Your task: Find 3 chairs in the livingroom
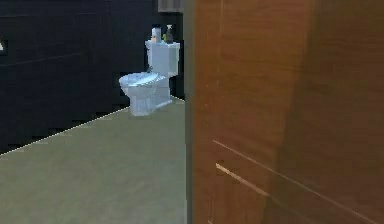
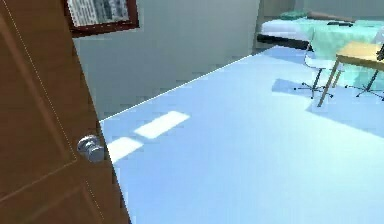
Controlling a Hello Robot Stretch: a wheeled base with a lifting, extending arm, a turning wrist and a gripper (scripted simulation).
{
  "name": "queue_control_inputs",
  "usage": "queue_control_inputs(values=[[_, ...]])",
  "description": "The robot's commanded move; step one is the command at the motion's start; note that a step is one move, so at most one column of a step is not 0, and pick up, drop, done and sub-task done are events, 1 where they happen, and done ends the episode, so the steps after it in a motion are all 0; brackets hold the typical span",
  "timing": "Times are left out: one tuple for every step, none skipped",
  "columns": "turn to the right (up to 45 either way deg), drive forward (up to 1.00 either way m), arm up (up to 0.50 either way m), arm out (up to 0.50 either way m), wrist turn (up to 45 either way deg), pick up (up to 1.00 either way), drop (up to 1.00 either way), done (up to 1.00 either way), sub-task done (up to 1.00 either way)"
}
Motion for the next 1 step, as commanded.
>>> queue_control_inputs(values=[[-24.0, 0.00, 0.00, 0.00, 0.0, 0.00, 0.00, 0.00, 0.00]])
